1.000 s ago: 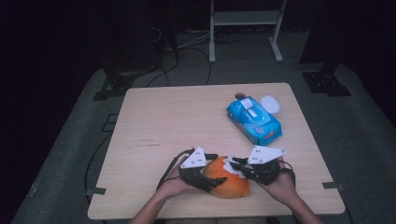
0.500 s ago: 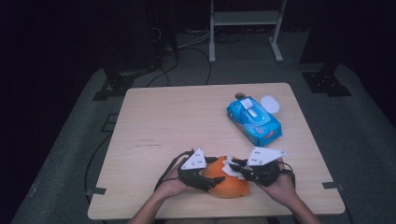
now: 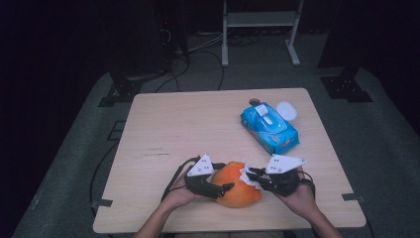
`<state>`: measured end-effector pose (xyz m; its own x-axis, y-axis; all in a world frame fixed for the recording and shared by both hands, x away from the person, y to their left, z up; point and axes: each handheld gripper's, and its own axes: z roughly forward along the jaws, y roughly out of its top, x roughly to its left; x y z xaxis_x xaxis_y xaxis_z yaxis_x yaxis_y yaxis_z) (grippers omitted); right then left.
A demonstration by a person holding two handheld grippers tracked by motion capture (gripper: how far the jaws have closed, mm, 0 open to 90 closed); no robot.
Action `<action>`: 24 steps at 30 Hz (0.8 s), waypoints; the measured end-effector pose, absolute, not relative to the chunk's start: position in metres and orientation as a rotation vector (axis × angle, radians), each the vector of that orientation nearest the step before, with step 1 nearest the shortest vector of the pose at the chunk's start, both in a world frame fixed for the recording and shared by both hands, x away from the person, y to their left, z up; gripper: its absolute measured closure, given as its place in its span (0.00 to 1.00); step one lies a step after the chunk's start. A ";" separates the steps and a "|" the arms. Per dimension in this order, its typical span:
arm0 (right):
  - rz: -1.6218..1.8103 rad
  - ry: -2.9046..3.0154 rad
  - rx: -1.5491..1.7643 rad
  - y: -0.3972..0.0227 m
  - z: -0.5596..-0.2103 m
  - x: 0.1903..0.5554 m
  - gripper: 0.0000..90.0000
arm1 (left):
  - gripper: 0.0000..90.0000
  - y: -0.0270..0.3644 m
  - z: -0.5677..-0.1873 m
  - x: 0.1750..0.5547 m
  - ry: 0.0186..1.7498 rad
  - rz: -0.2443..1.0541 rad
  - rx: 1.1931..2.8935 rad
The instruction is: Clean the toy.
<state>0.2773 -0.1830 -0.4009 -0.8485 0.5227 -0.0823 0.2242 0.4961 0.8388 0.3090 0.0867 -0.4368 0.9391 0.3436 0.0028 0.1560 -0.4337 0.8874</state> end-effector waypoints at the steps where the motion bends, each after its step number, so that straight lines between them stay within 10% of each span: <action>1: 1.289 2.419 0.631 -0.184 -0.401 0.278 0.89 | 0.37 0.089 -0.437 0.311 0.378 0.211 2.022; 17: 1.282 2.505 0.576 -0.181 -0.403 0.270 0.89 | 0.39 0.092 -0.444 0.318 0.500 0.166 1.999; 24: 1.275 2.456 0.644 -0.180 -0.403 0.279 0.89 | 0.39 0.084 -0.430 0.307 0.294 0.266 2.022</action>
<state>0.2787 -0.1801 -0.4034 -0.8547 0.5159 -0.0570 0.2501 0.5056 0.8257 0.3066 0.0839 -0.4303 0.9457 0.3195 0.0605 0.0916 -0.4402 0.8932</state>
